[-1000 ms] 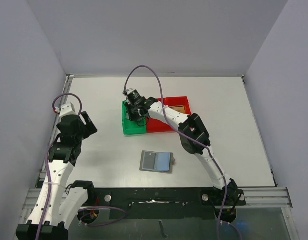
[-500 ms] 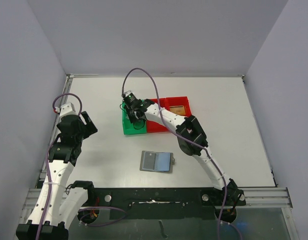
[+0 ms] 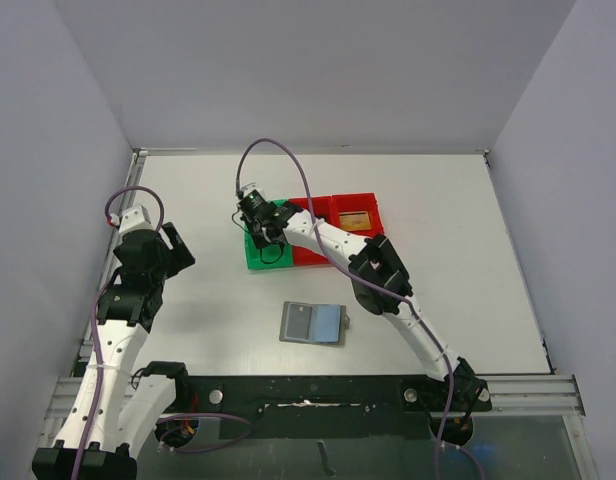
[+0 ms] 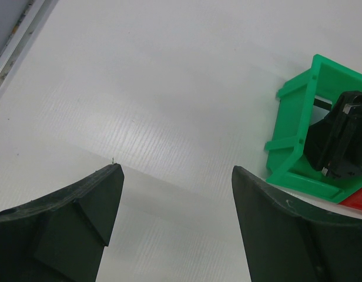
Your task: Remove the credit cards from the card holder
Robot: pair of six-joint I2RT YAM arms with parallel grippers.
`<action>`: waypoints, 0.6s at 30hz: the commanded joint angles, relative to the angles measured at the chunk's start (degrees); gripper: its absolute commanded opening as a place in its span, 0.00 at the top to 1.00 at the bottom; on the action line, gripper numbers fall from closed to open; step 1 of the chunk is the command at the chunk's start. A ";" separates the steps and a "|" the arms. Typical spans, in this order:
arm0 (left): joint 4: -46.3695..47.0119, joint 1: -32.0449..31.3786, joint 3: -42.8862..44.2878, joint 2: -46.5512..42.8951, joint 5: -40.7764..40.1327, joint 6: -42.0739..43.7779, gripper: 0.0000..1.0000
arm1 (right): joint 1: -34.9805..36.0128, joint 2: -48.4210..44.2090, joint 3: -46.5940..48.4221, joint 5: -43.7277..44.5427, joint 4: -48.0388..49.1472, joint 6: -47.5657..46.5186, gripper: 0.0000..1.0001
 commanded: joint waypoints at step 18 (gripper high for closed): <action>3.34 0.49 0.44 -0.04 0.79 0.14 0.25 | -1.18 6.13 3.72 14.92 0.96 -0.08 0.87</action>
